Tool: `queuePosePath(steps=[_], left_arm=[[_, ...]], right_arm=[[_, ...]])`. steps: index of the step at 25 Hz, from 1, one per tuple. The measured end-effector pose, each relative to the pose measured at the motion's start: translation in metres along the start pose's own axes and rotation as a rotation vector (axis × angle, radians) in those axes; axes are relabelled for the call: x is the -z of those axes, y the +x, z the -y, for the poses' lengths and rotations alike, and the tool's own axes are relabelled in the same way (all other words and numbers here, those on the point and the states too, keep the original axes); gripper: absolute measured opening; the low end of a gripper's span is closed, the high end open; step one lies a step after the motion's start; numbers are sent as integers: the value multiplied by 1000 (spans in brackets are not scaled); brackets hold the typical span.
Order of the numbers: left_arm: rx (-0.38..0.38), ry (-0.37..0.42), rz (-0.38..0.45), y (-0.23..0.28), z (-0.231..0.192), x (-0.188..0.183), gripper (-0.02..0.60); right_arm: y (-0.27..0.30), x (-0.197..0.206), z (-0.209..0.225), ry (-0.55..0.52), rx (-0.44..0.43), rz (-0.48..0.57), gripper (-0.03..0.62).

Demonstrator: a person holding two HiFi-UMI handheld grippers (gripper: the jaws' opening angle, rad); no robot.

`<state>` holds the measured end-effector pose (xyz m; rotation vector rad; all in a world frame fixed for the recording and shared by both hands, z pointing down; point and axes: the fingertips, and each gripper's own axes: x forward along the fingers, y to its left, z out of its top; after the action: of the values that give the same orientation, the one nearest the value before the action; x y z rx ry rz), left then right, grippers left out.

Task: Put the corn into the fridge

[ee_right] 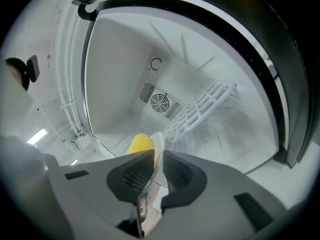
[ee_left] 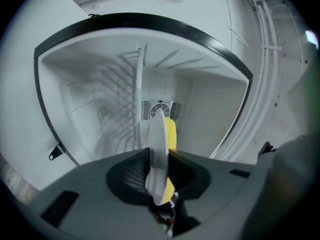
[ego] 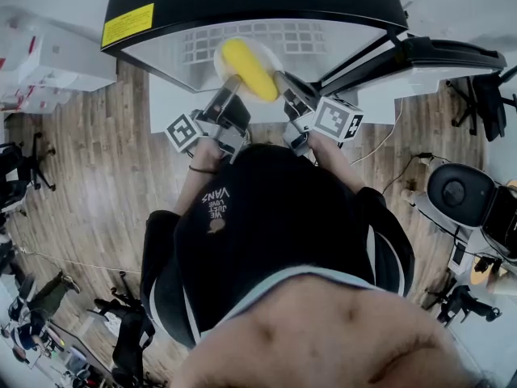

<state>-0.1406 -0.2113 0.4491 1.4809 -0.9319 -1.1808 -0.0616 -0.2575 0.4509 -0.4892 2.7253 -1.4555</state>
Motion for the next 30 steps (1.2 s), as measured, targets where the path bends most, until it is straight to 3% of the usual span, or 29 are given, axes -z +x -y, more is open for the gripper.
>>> queuePosePath(steps=[30], left_arm=[[-11, -81, -18, 7, -14, -31, 77]], right_arm=[[28, -4, 3, 17, 55, 27, 44]])
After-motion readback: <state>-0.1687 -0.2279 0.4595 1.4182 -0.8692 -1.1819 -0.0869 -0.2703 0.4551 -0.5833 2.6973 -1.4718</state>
